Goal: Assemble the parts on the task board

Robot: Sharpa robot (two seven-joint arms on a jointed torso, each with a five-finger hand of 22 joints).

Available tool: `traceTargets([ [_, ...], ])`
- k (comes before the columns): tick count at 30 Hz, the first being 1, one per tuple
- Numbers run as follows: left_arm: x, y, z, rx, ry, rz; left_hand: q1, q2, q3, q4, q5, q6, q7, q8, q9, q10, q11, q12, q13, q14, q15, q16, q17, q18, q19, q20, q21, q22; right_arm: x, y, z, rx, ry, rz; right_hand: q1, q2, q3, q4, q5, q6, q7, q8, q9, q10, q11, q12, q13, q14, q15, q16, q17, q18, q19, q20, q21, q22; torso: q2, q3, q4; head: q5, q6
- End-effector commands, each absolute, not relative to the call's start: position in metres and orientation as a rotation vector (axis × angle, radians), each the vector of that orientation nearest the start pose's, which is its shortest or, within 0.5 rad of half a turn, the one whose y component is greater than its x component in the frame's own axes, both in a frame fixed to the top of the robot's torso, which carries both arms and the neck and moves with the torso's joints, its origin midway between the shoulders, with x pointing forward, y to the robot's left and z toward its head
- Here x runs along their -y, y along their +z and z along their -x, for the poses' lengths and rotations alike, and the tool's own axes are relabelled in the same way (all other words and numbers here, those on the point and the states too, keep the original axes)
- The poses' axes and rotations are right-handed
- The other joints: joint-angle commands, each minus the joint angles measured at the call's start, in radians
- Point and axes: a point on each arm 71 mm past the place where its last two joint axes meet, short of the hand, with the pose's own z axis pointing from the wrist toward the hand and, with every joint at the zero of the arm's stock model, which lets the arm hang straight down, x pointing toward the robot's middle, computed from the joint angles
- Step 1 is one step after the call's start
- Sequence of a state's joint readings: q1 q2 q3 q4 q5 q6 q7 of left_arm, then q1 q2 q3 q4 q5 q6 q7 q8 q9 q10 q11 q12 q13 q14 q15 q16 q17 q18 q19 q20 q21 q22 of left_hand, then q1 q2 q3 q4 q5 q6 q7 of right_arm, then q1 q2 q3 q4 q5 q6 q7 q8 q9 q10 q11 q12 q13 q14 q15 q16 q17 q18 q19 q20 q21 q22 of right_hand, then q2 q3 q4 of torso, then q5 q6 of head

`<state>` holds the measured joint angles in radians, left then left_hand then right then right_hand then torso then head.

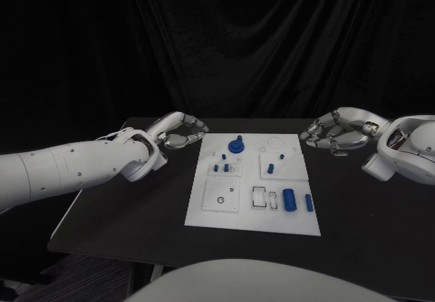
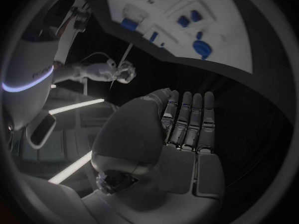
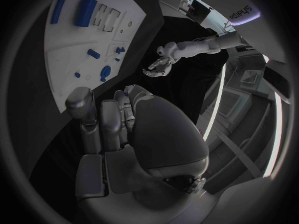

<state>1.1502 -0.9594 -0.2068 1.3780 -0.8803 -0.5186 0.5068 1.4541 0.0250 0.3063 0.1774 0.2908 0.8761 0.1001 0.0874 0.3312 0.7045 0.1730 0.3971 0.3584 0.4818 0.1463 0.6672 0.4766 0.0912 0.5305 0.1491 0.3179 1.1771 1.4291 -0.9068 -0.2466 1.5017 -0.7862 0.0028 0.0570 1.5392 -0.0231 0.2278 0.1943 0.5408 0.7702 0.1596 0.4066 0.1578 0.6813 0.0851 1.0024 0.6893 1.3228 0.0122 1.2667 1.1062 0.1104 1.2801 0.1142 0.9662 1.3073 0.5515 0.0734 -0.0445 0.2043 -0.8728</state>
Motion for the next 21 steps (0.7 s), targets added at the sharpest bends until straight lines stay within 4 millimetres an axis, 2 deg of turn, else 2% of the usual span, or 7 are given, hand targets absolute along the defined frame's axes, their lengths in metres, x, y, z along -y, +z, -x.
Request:
traceTargets([
  [1,-0.29,-0.226,-0.452,-1.298,-1.438,0.521,-0.022,0.014,-0.02,0.04,0.038,-0.015,-0.01,-0.012,-0.021,-0.034,-0.006,-0.002,-0.027,-0.023,-0.006,-0.065,-0.064,-0.008,-0.035,-0.005,-0.061,-0.047,0.234,-0.169,-0.494,-2.05,0.779,-0.05,0.03,-0.008,0.054,-0.033,-0.109,0.0,0.008,-0.008,-0.007,-0.015,0.004,-0.04,-0.034,-0.027,0.005,-0.03,-0.045,0.024,-0.03,0.004,-0.045,0.083,0.002,-0.0078,0.009,0.008,0.0],
  [9,-0.28,-0.221,-0.43,-1.212,-1.748,0.802,-0.052,0.023,-0.112,0.107,0.068,-0.13,0.004,-0.02,-0.112,-0.226,-0.013,-0.041,-0.146,-0.188,-0.008,-0.296,-0.271,-0.017,-0.161,-0.002,-0.258,-0.266,0.226,-0.188,-0.496,-1.986,0.564,0.164,-0.005,-0.064,0.15,-0.076,-0.178,-0.023,0.02,-0.029,-0.022,-0.08,0.026,-0.131,-0.109,-0.029,0.02,-0.023,-0.07,0.023,-0.03,0.017,-0.04,0.085,0.009,-0.0226,0.0388,-0.024,0.0],
  [10,-0.28,-0.221,-0.428,-1.208,-1.769,0.82,-0.105,0.037,-0.155,0.114,0.098,-0.246,0.016,-0.023,-0.151,-0.343,-0.042,-0.1,-0.19,-0.356,-0.023,-0.473,-0.371,-0.012,-0.317,-0.014,-0.263,-0.47,0.225,-0.191,-0.496,-1.971,0.541,0.184,-0.016,-0.076,0.159,-0.083,-0.195,-0.043,0.021,-0.038,-0.027,-0.119,0.036,-0.16,-0.126,-0.049,0.028,-0.035,-0.091,0.027,-0.047,0.022,-0.065,0.078,0.012,-0.0291,0.0489,-0.037,0.0],
  [13,-0.28,-0.221,-0.425,-1.2,-1.817,0.858,-0.183,0.079,-0.228,0.114,0.096,-0.556,-0.003,-0.041,-0.244,-0.549,-0.11,-0.234,-0.278,-0.465,-0.058,-0.625,-0.455,0.011,-0.478,-0.026,-0.291,-0.821,0.224,-0.2,-0.496,-1.915,0.48,0.245,-0.028,-0.096,0.166,-0.104,-0.225,-0.094,0.02,-0.06,-0.038,-0.249,0.067,-0.221,-0.154,-0.155,0.054,-0.106,-0.203,0.044,-0.137,0.042,-0.185,0.049,0.017,-0.0387,0.0645,-0.063,0.0],
  [14,-0.28,-0.22,-0.424,-1.197,-1.829,0.866,-0.189,0.087,-0.243,0.113,0.093,-0.578,-0.012,-0.048,-0.253,-0.564,-0.116,-0.242,-0.286,-0.47,-0.065,-0.637,-0.461,0.017,-0.493,-0.028,-0.293,-0.867,0.224,-0.204,-0.496,-1.899,0.464,0.263,-0.029,-0.096,0.166,-0.107,-0.226,-0.097,0.021,-0.06,-0.039,-0.256,0.068,-0.222,-0.155,-0.157,0.055,-0.105,-0.204,0.044,-0.14,0.044,-0.186,0.049,0.02,-0.0457,0.0751,-0.078,0.0],
  [18,-0.28,-0.22,-0.422,-1.19,-1.847,0.884,-0.191,0.12,-0.315,0.112,0.075,-0.684,-0.054,-0.062,-0.292,-0.615,-0.165,-0.276,-0.319,-0.482,-0.127,-0.667,-0.477,0.04,-0.527,-0.067,-0.308,-1.065,0.226,-0.215,-0.496,-1.852,0.437,0.292,-0.032,-0.097,0.164,-0.126,-0.232,-0.111,0.022,-0.06,-0.04,-0.316,0.07,-0.237,-0.168,-0.181,0.052,-0.103,-0.222,0.051,-0.16,0.049,-0.201,0.047,0.026,-0.0548,0.0887,-0.1,0.0],
  [21,-0.281,-0.22,-0.421,-1.193,-1.846,0.893,-0.207,0.157,-0.404,0.112,0.022,-0.741,-0.112,-0.067,-0.311,-0.668,-0.218,-0.335,-0.342,-0.482,-0.184,-0.667,-0.477,0.036,-0.53,-0.132,-0.318,-1.177,0.228,-0.222,-0.496,-1.833,0.435,0.296,-0.046,-0.091,0.158,-0.129,-0.235,-0.115,0.027,-0.057,-0.04,-0.328,0.072,-0.234,-0.176,-0.172,0.057,-0.083,-0.21,0.047,-0.149,0.053,-0.177,0.053,0.03,-0.0618,0.095,-0.11,0.0],
])
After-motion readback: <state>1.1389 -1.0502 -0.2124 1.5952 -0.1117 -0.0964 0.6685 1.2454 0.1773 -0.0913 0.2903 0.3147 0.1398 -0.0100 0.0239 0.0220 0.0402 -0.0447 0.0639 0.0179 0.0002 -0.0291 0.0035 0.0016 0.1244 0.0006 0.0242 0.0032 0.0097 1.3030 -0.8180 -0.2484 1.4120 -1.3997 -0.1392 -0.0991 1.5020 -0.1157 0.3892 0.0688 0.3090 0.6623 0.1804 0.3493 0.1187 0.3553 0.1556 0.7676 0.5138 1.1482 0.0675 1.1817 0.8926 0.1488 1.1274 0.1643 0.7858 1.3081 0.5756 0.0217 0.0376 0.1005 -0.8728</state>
